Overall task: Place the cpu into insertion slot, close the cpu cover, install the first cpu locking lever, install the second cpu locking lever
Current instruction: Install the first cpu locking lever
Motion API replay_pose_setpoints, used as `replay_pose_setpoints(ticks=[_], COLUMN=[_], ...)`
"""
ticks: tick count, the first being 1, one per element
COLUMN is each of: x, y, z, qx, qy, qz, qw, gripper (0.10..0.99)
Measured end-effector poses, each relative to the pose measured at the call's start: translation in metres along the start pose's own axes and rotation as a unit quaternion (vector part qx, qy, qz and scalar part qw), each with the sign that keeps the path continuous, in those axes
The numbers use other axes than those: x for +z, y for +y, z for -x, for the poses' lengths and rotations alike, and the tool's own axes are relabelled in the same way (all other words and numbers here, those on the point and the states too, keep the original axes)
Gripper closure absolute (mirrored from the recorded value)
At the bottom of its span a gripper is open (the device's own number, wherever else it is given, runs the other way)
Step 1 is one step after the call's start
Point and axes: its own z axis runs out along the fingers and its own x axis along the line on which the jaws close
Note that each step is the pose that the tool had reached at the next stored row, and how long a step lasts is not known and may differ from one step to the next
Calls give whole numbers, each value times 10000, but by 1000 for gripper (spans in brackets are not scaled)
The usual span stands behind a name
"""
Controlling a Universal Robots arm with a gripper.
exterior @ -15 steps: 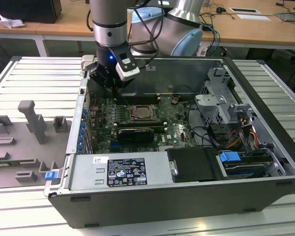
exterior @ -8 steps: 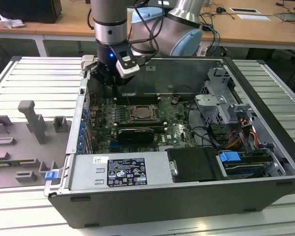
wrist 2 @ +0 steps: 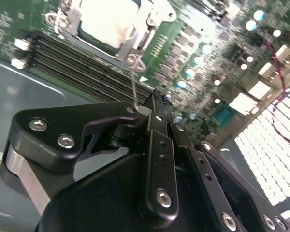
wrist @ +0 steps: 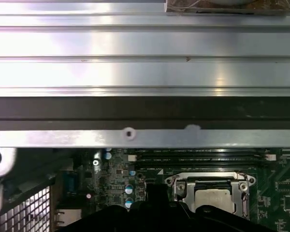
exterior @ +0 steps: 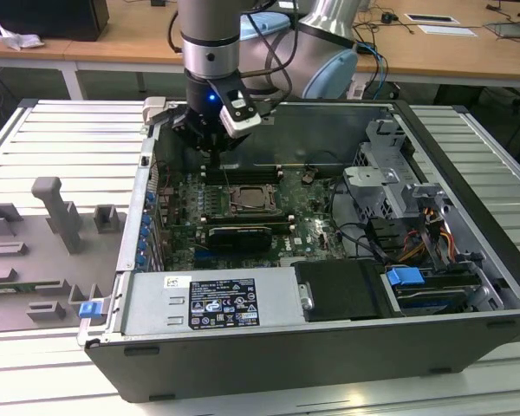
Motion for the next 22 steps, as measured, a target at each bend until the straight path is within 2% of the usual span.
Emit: replay_pose_setpoints(ticks=[5, 22], x=[2, 7], y=[1, 2], z=[84, 177], qx=[0, 0], qy=[0, 0], qz=[-1, 0], qw=[10000, 10000], gripper=[980, 980])
